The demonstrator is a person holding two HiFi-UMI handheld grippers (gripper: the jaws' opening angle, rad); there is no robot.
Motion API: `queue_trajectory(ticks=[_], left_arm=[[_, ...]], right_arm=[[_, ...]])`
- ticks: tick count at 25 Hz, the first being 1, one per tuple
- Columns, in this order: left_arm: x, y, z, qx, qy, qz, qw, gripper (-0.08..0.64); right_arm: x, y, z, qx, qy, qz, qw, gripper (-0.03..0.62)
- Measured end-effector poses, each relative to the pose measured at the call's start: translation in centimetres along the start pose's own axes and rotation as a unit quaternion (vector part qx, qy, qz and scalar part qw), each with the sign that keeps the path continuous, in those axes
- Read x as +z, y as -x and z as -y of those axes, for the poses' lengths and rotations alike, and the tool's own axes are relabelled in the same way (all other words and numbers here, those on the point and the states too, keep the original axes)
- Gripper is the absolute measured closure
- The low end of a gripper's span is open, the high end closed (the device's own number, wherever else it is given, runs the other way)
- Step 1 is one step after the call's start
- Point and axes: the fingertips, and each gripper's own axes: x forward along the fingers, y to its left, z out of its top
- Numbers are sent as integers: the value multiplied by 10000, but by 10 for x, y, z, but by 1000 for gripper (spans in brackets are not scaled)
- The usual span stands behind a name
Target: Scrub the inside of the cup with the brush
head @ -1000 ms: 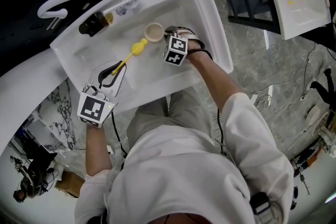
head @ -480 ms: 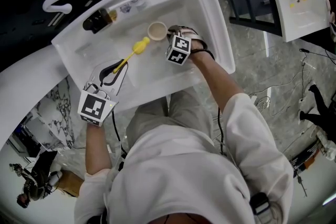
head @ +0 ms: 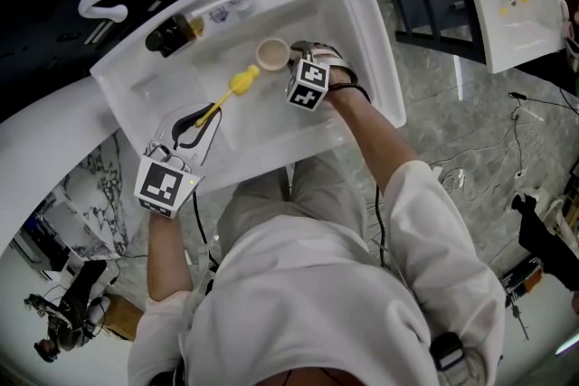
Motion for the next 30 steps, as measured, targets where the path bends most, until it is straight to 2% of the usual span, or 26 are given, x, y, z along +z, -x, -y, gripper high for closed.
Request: queue_trajectory(ticks=[5, 16, 22, 30], left_arm=[[0, 2, 1, 7, -2, 12, 10000, 518], [2, 5, 2, 84, 10, 88, 9999, 518], [5, 6, 2, 97, 26, 139, 9999, 518], [12, 10, -1, 123, 72, 228, 9996, 518]], right_arm=[[-4, 0, -8, 223, 95, -68, 9997, 417], [-5, 10, -8, 256, 156, -11, 9996, 403], [3, 27, -7, 296, 120, 340, 9989, 387], [25, 75, 7, 75, -202, 1144, 9932, 388]])
